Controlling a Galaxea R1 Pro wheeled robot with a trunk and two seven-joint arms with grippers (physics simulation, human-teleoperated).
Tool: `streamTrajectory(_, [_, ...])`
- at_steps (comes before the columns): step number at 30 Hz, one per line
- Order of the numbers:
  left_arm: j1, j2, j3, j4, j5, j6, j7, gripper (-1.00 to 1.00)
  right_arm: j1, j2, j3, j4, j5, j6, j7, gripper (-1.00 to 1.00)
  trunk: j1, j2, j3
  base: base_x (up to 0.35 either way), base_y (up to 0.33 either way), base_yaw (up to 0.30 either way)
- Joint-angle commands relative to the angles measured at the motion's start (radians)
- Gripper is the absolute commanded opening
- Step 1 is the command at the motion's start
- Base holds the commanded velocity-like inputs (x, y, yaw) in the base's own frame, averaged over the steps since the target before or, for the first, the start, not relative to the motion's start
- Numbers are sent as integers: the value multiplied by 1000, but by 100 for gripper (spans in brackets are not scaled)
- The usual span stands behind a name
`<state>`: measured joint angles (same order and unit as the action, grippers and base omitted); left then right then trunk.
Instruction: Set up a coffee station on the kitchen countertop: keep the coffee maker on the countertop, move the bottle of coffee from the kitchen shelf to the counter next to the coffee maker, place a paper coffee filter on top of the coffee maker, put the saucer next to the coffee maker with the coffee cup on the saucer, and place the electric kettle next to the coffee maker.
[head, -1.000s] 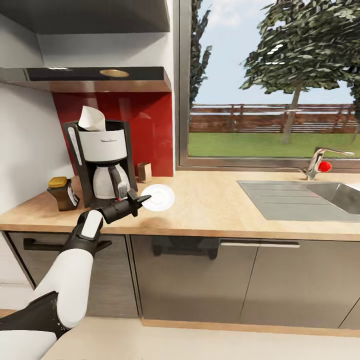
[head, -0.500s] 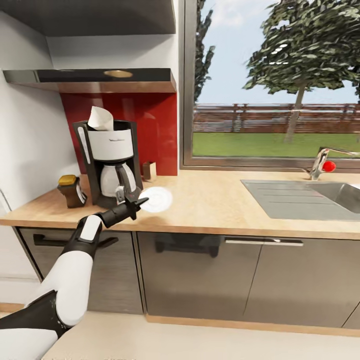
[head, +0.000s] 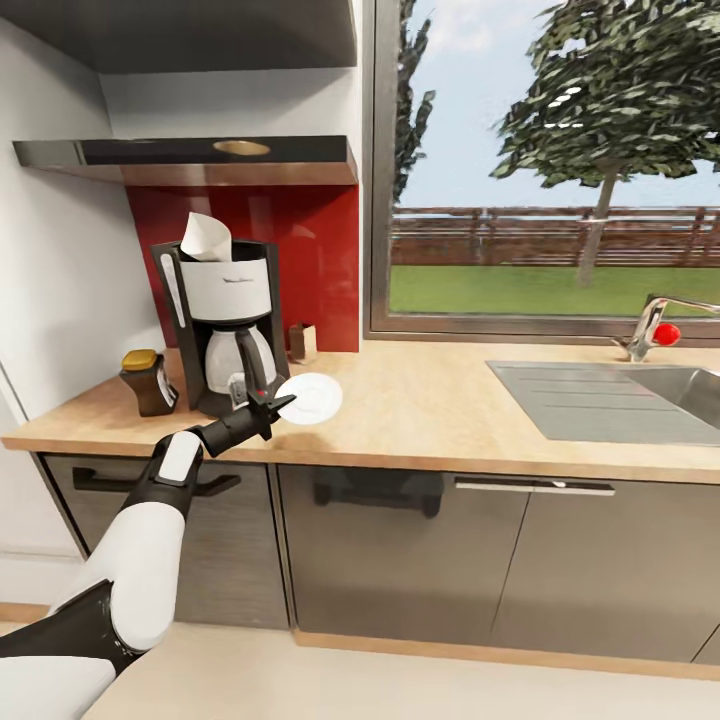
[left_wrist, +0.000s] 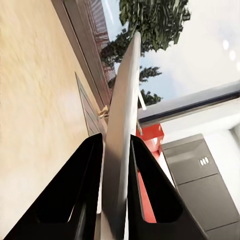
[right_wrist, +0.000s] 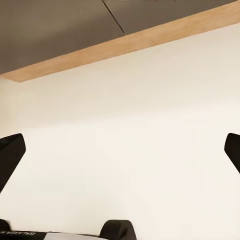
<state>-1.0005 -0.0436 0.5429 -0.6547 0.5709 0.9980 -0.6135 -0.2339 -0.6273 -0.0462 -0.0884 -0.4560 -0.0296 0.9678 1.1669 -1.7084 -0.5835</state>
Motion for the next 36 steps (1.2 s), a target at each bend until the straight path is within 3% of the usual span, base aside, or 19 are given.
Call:
streamTrajectory(1, [-1, -1, 6, 0, -8, 4, -6, -100, -1, 0, -4, 1, 5, -3, 3, 100, 0, -1, -1, 17, 6, 0])
streamTrajectory(8, [-1, 1, 7, 6, -9, 4, -6, -100, -1, 0, -4, 1, 5, -3, 3, 100, 0, -1, -1, 57, 41, 0])
streamTrajectory(16, [-2, 2, 40, 23, -9, 2, -4, -100, -1, 0, -4, 1, 5, -3, 2, 100, 0, -1, -1, 6, 5, 83])
streamTrajectory(29, [-1, 4, 43, 24, -11, 1, 2, -100, -1, 0, -4, 1, 5, -4, 2, 100, 0, -1, -1, 0, 0, 13])
streamTrajectory(36, [-1, 5, 42, 16, -11, 1, 34, -100, -1, 0, -4, 1, 5, -4, 2, 100, 0, -1, -1, 0, 0, 0])
